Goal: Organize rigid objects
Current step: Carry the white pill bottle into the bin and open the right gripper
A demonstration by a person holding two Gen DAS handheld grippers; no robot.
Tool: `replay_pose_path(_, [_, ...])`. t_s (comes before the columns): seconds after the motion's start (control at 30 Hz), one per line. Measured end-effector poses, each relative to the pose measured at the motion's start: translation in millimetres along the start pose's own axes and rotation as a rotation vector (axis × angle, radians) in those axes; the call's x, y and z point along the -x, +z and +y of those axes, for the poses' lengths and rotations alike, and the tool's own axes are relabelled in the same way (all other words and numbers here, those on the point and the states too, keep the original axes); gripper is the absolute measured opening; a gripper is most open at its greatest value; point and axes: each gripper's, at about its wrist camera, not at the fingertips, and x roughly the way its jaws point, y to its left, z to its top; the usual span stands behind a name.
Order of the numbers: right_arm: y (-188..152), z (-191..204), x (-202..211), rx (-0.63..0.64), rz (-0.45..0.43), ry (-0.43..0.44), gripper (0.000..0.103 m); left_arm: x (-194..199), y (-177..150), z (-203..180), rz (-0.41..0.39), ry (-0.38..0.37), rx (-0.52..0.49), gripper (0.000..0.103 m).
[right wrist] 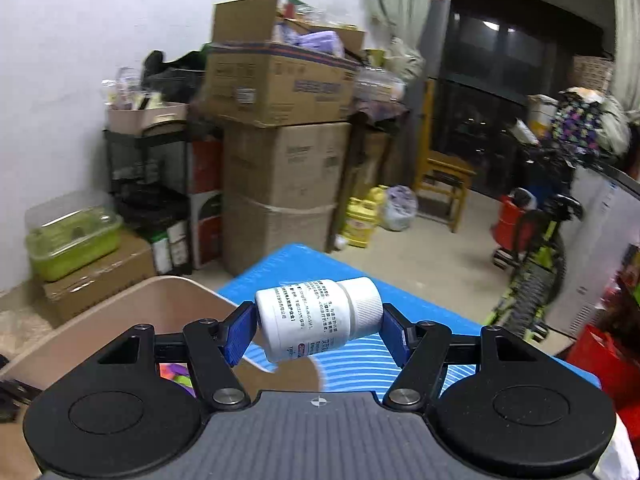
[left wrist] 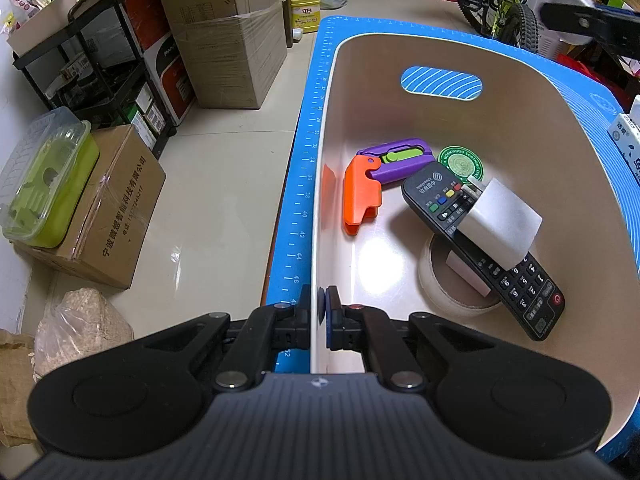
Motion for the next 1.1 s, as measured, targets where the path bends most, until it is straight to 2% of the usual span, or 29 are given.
replay_pose_path(0.33, [3.2,54.5,-19.6,0.058,0.077,0.05,0.069,0.2,0.3,0.6,0.0,-0.001,0.001,0.007])
replay_pose_path(0.63, [-9.8,74.3,-51.2,0.065,0.2,0.047,0.069,0.3,0.6,0.8,-0.001,0.0,0.001,0.007])
replay_pose_path(1.1, [-33.0,77.2,-91.5,0.011,0.413,0.051,0.069,0.2,0.0,0.5,0.0,-0.001,0.001,0.007])
